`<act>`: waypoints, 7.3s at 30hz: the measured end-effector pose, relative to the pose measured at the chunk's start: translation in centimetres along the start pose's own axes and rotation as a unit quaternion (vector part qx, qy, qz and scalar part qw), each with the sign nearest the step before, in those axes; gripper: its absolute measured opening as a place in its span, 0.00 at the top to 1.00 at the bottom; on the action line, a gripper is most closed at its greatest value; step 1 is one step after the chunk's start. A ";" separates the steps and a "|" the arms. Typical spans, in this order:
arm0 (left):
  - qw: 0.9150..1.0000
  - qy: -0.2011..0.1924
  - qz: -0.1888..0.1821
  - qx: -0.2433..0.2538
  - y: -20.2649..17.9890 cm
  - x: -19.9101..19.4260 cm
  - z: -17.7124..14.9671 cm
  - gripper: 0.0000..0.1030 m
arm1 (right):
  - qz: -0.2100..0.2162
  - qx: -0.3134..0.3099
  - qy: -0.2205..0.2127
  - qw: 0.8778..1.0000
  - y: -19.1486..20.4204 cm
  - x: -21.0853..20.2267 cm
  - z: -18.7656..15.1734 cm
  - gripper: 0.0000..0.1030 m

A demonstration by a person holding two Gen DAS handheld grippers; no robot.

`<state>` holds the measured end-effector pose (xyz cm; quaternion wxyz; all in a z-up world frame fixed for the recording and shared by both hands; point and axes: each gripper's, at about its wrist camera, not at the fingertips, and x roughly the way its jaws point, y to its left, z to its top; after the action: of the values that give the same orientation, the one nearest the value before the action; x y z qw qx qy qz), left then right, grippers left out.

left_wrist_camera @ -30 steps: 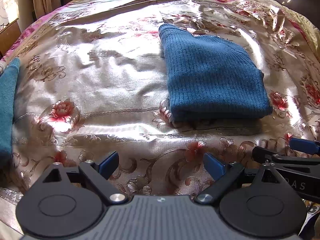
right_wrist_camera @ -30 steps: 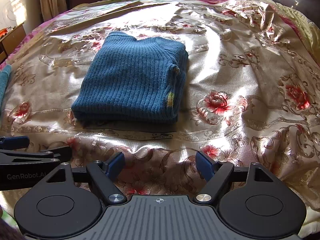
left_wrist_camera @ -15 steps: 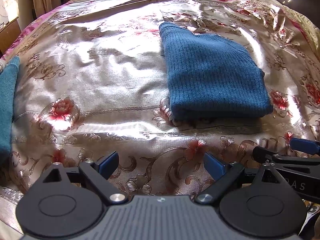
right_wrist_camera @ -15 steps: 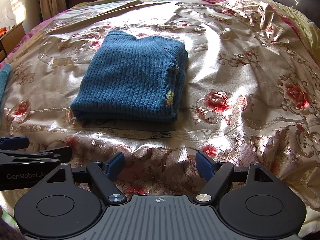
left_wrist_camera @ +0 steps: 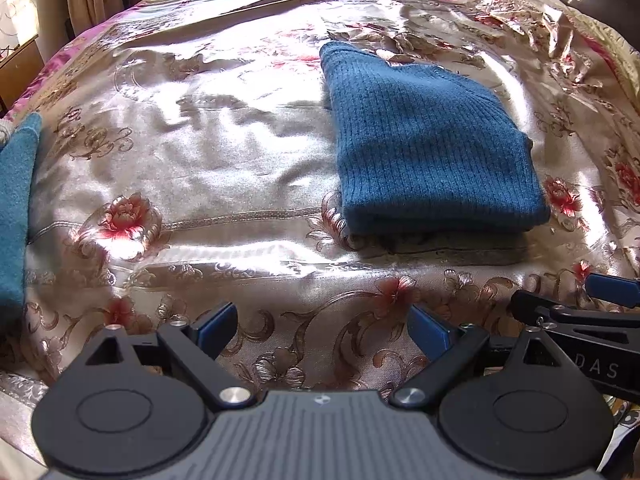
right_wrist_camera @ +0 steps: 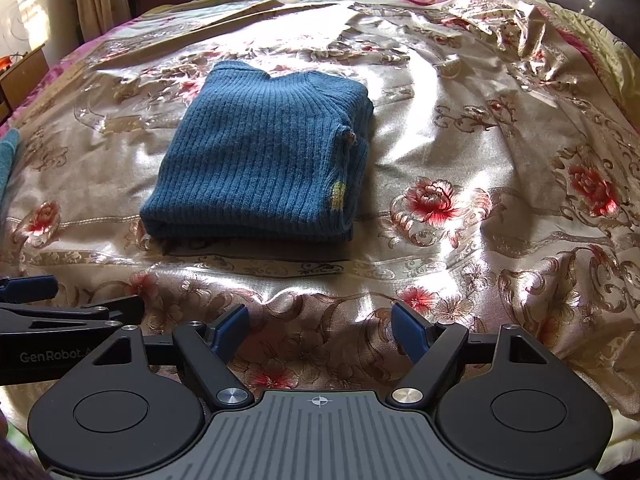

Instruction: Fold small clothes

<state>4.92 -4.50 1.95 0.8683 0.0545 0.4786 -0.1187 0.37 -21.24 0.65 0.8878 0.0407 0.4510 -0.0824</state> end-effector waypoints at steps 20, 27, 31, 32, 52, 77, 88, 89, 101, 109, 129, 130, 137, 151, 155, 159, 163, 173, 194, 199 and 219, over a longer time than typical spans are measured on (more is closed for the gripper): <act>0.999 0.017 0.023 0.021 -0.7 0.5 0.0 0.06 | 0.006 0.005 -0.001 1.000 0.0 -0.2 -0.1 0.20; 0.999 0.020 0.020 0.016 -0.5 0.5 0.1 0.06 | 0.005 0.004 0.000 1.000 0.1 -0.2 -0.1 0.20; 0.999 0.022 0.018 0.016 -0.5 0.6 0.0 0.06 | 0.005 0.004 0.000 1.000 0.1 -0.2 -0.1 0.20; 0.999 0.022 0.018 0.016 -0.5 0.6 0.0 0.06 | 0.005 0.004 0.000 1.000 0.1 -0.2 -0.1 0.20; 1.000 0.024 0.012 0.011 -0.4 0.6 0.0 0.06 | 0.003 0.003 0.000 1.000 0.1 -0.2 -0.2 0.20; 1.000 0.026 0.013 0.012 -0.5 0.6 -0.1 0.06 | 0.004 0.003 0.001 1.000 -0.1 -0.2 -0.3 0.19; 0.999 0.038 0.003 -0.005 -0.2 1.0 -0.4 0.06 | 0.005 0.004 0.001 1.000 0.0 -0.3 -0.4 0.19; 0.999 0.038 0.003 -0.005 -0.2 1.0 -0.4 0.06 | 0.005 0.004 0.000 1.000 -0.1 -0.3 -0.4 0.19; 0.999 0.040 0.004 -0.004 -0.2 1.1 -0.6 0.06 | 0.005 0.004 0.001 1.000 -0.1 -0.3 -0.4 0.18; 0.999 0.037 0.002 -0.005 -0.1 1.2 -0.6 0.06 | 0.006 0.004 0.001 1.000 0.0 -0.3 -0.5 0.18; 0.999 0.036 0.006 -0.002 -0.3 1.1 -0.5 0.06 | 0.010 0.008 0.002 1.000 -0.2 -0.2 -0.3 0.18; 0.999 0.036 0.006 -0.002 -0.3 1.1 -0.5 0.06 | 0.011 0.009 0.002 1.000 -0.2 -0.2 -0.4 0.18; 0.999 0.034 0.007 0.003 -0.5 1.1 -0.5 0.06 | 0.009 0.005 0.003 1.000 -0.1 -0.2 -0.4 0.18; 1.000 -0.011 0.016 0.004 0.5 0.2 3.2 0.06 | 0.020 0.037 -0.021 0.999 -2.7 0.0 2.2 0.18; 1.000 -0.025 0.018 -0.004 0.9 1.0 5.8 0.06 | 0.023 0.057 -0.038 0.997 -4.3 0.8 4.1 0.18; 0.999 -0.035 0.018 -0.004 0.6 2.3 7.9 0.06 | 0.041 0.078 -0.035 0.995 -5.7 2.7 6.2 0.18; 0.999 -0.034 0.012 0.005 -0.1 4.2 9.4 0.06 | 0.066 0.101 -0.022 0.992 -6.7 5.4 7.9 0.18; 0.998 -0.053 -0.021 -0.002 0.3 7.2 11.8 0.01 | 0.168 0.167 -0.003 0.972 -8.6 10.8 10.8 0.14; 0.990 -0.025 -0.136 -0.036 -0.4 8.2 12.3 0.41 | 0.238 0.137 0.031 0.961 -8.7 11.8 13.1 0.66; 0.990 -0.025 -0.136 -0.014 -2.0 7.9 12.3 0.40 | 0.237 0.145 0.032 0.960 -10.8 11.1 12.9 0.70; 0.983 -0.003 -0.176 -0.047 -0.8 8.8 11.6 0.37 | 0.268 0.156 0.053 0.949 -10.4 13.4 12.9 0.65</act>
<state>18.75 -9.01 0.73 0.8369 -0.0722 0.4831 -0.2472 16.47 -34.85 -2.50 0.8347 0.3021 0.4512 0.0921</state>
